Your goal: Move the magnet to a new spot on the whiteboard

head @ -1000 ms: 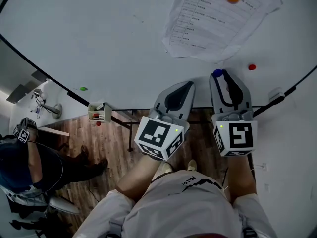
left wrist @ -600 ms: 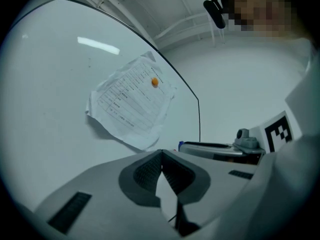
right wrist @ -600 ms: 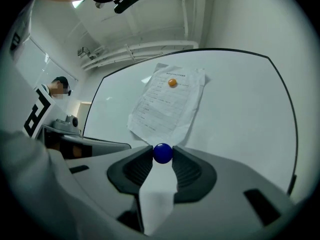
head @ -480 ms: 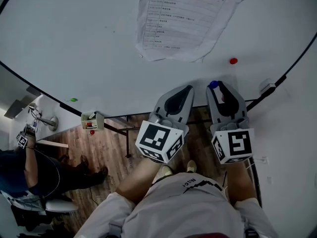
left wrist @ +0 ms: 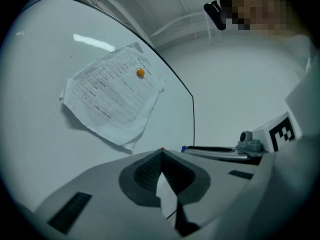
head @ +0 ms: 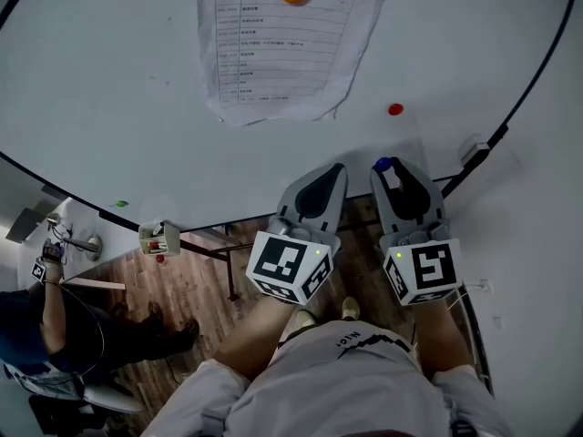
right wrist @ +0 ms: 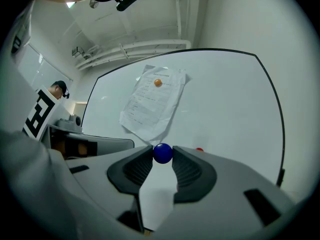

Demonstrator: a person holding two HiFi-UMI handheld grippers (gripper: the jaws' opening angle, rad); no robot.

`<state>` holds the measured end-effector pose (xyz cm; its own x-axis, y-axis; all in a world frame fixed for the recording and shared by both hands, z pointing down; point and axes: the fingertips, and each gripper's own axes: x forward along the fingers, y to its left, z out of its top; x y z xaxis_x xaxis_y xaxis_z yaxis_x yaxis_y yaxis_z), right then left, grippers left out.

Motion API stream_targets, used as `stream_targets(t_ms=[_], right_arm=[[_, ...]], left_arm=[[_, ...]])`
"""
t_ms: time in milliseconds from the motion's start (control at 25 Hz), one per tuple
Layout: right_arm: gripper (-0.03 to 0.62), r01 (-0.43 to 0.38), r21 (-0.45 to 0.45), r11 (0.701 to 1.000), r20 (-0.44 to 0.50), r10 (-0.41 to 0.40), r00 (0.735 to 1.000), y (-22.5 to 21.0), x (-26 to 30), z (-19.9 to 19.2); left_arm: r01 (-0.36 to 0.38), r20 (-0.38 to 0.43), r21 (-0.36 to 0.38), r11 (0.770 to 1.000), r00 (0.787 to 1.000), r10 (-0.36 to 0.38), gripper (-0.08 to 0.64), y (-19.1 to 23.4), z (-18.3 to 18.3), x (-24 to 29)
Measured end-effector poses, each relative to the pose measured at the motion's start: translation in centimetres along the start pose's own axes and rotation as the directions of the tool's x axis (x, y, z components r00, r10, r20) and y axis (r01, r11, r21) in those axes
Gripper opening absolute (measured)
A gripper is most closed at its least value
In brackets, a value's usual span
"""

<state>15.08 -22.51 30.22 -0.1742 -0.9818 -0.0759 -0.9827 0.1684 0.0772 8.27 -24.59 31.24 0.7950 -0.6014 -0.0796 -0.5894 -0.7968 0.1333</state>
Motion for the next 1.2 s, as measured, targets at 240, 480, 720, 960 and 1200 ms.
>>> stream_targets(t_ms=[240, 480, 720, 960, 1200], right_arm=[[0.129, 0.003, 0.004, 1.000, -0.013, -0.003, 1.000, -1.6, 0.0, -0.9], [0.129, 0.006, 0.030, 1.000, -0.032, -0.005, 0.999, -3.2, 0.4, -2.8], [0.129, 0.009, 0.039, 0.999, -0.051, -0.007, 0.999, -4.4, 1.0, -5.5], [0.129, 0.024, 0.043, 0.999, -0.050, -0.022, 0.998, -5.8, 2.3, -7.7], [0.129, 0.040, 0.033, 0.999, -0.067, -0.037, 0.997, -7.4, 4.0, -10.1]], left_arm=[[0.017, -0.003, -0.028, 0.999, 1.000, -0.017, 0.011, -1.1, -0.7, 1.3], [-0.003, -0.004, -0.035, 0.999, 1.000, 0.003, 0.011, -1.2, -1.8, 2.1], [-0.041, -0.012, -0.033, 0.999, 0.999, 0.041, 0.011, -0.8, -3.2, 2.4], [-0.055, -0.023, -0.026, 0.998, 0.998, 0.055, 0.011, -1.0, -4.2, 2.4], [-0.090, -0.035, -0.014, 0.996, 0.995, 0.089, 0.011, -0.8, -4.8, 2.2]])
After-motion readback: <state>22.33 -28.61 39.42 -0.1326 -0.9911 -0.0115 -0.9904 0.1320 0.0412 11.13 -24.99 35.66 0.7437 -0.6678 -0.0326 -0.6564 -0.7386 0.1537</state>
